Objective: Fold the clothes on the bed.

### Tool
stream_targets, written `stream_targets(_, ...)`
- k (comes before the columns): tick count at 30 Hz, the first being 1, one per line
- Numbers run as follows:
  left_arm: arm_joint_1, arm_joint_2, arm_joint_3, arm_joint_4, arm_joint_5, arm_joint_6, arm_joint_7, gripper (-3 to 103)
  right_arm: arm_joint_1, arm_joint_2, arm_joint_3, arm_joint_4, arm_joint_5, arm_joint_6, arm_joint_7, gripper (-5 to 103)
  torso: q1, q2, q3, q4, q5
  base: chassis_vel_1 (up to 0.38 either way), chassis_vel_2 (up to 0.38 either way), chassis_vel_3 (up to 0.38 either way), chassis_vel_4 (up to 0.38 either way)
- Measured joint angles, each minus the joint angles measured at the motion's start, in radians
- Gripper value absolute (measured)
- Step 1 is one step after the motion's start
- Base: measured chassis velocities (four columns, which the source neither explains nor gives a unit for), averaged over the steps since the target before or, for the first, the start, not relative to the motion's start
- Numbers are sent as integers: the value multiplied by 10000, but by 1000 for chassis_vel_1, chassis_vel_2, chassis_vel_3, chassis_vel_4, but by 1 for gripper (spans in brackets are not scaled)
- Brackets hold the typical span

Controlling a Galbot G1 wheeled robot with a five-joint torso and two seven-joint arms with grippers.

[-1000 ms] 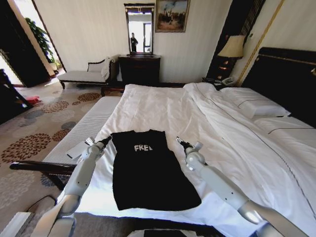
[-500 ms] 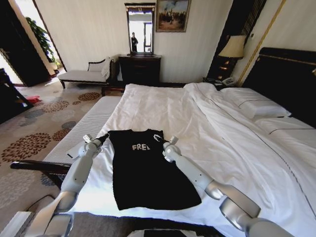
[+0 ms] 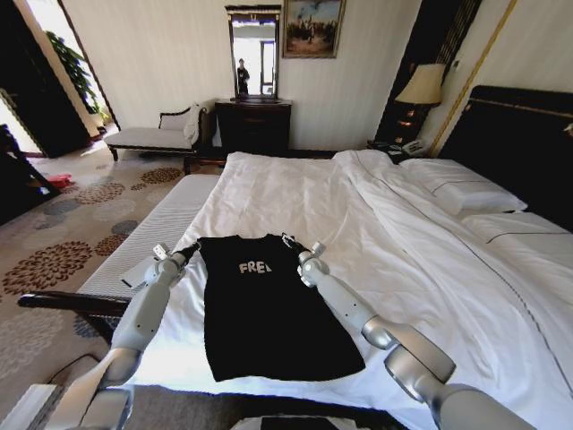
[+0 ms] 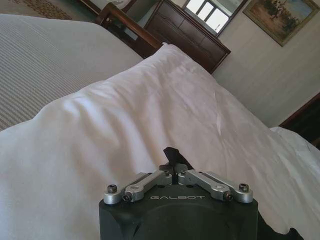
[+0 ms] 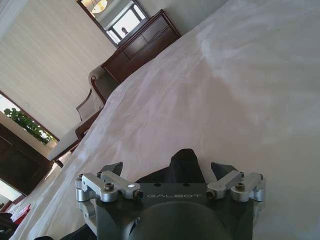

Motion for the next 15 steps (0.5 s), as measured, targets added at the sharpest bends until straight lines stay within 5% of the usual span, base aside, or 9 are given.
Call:
stream_targets(6,-5,7,28,-4,21,-4,0,0,-62,-25,-31,-105,-175,-91,-72,84,-1,1,-1,-1,1,0,0,0,0)
stream_targets(13,-12,22,69,-6,58,-22,0,0,-49,-76,-142,-238,-426,-124,-234,52,-1,0,-1,0,0,0,0,0,0)
stream_targets(15,-15,23,71,-6,58,-23,0,0,-36,-73,-143,-269,-464,-110,-238,52,-1,0,-1,-1,0,0,0,0,0)
